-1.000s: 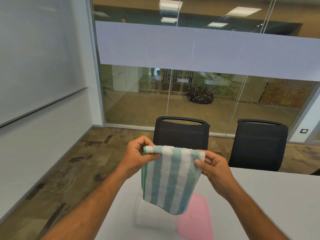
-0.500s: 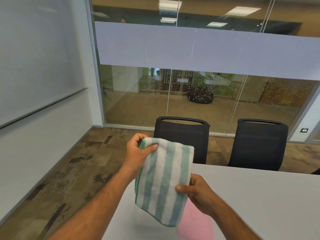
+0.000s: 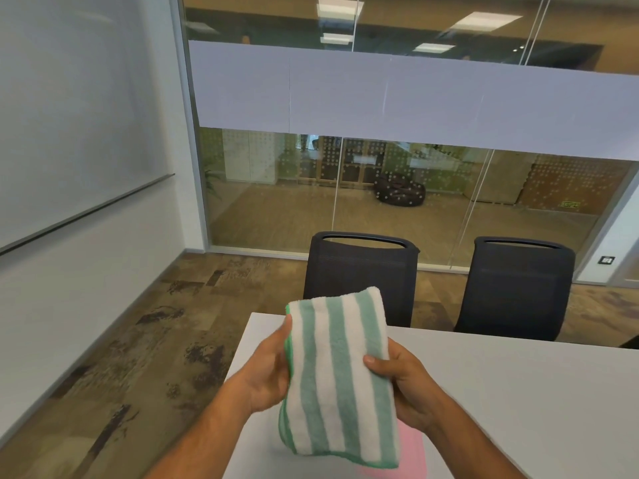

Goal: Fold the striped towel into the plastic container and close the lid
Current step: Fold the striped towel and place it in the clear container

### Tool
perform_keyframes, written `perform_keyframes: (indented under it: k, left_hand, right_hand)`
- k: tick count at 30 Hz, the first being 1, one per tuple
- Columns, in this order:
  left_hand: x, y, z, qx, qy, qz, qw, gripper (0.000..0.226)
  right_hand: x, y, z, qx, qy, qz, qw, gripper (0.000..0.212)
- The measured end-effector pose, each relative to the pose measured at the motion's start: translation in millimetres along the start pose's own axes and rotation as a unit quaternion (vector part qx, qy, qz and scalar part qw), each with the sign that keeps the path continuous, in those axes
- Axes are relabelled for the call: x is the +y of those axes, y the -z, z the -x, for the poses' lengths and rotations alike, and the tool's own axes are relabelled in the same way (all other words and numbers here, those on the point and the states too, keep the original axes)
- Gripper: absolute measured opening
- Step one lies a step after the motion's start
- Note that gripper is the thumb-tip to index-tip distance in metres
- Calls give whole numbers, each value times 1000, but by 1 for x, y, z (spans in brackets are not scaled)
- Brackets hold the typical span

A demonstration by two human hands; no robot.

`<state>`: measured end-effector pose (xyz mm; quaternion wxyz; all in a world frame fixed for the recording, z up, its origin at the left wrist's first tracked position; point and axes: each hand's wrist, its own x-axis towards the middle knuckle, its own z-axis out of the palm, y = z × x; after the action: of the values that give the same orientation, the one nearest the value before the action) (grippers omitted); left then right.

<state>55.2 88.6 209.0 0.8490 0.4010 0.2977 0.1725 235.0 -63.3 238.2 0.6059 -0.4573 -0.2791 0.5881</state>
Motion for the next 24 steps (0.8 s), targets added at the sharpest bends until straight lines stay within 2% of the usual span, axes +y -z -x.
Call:
perform_keyframes:
  k: [4,7,11,14,19,21,24]
  left_hand:
    - [-5,3,5,-69,-24,-59,996,77]
    - [1,6,4,-67,-46,-83,993,61]
    - [9,2,8,-65,-69,-150,984,55]
    - [18,-6,12,-24,-115,-244,963,50]
    - [28,-8,11,-19,-235,-361,902,29]
    - [30,-9,11,-37,-280,-388,877,34]
    - [33,-8,11,-58,-290,-382,876,53]
  right_hand:
    - [-3,2,1,37,-3,11,999,34]
    - [-6,6,3,62,-5,46,997,33]
    - [-12,10,4,106,-1,124,987,29]
    - [-17,14,7,127,9,203,971,24]
    - [-26,21,9,150,42,214,964,26]
    - [-29,20,10,150,69,221,961,26]
    - [-35,22,11,144,89,207,964,20]
